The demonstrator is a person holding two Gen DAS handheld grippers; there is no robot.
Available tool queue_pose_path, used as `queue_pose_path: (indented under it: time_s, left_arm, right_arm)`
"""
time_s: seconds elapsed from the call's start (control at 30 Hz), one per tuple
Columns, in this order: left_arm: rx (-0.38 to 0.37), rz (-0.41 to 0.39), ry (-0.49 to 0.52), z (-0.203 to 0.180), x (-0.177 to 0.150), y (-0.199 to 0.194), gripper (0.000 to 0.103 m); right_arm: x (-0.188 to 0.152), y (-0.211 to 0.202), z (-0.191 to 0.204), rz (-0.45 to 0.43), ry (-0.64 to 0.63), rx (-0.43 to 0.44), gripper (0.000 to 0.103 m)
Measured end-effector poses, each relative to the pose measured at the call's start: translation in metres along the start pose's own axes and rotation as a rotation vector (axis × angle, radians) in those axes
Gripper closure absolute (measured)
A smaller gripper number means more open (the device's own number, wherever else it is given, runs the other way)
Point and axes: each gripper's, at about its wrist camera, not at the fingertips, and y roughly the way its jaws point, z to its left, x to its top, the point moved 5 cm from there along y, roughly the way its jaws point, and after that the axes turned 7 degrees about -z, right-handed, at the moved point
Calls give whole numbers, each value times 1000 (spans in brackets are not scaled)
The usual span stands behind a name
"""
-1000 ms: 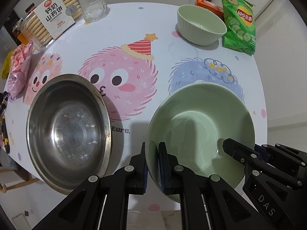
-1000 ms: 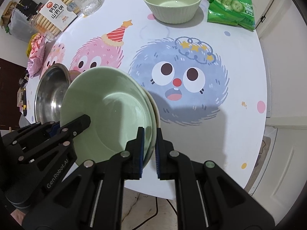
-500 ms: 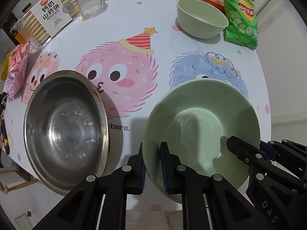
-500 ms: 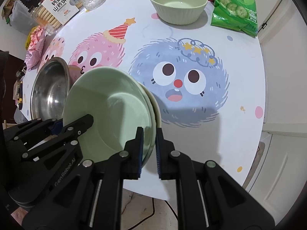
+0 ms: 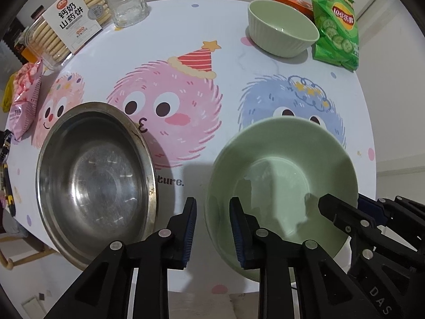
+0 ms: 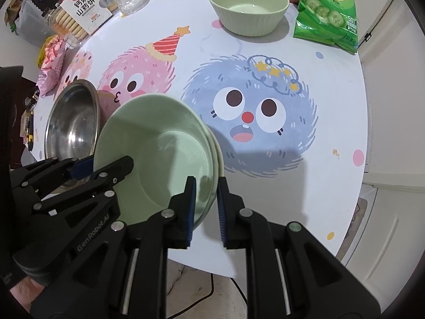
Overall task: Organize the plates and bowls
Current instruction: 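Open both grippers and lift them off the pale green bowl rim, then move both grippers to the small pale green bowl beside the chips bag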
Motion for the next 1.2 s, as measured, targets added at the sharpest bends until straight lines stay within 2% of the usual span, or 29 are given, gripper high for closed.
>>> queue_pose_path:
  time_s: [0.07, 0.1, 0.13, 0.2, 0.37, 0.43, 0.57, 0.67, 0.7, 0.93, 1.2]
  left_arm:
    - [-4, -1, -13, 2, 3, -2, 69]
    - [-7, -5, -22, 3, 5, -4, 64]
    - [-8, -16, -35, 5, 8, -6, 61]
    - [-9, -31, -47, 7, 12, -10, 54]
    - [-17, -64, -63, 10, 26, -17, 37]
    - [-14, -72, -60, 10, 30, -19, 28]
    - [-16, -88, -47, 8, 42, -22, 18]
    - [-17, -89, -35, 7, 50, -22, 10]
    - [-16, -90, -31, 7, 54, -21, 2]
    - [-28, -101, -16, 5, 84, -20, 0]
    - [-43, -104, 33, -8, 135, -12, 0]
  right_arm:
    - [2, -4, 0, -14, 3, 8, 79]
    - [4, -6, 0, -22, 2, 15, 68]
    - [6, -8, -1, -30, 1, 14, 53]
    - [12, -13, -5, -51, 13, 8, 44]
    - [27, -22, -18, -93, 63, 1, 33]
    - [32, -26, -23, -105, 81, 0, 23]
    - [43, -35, -34, -131, 124, 0, 19]
    - [52, -38, -43, -147, 164, 12, 7]
    - [57, -40, -46, -155, 179, 15, 0]
    - [84, -43, -60, -186, 255, 16, 0]
    - [119, -32, -86, -193, 389, 18, 0]
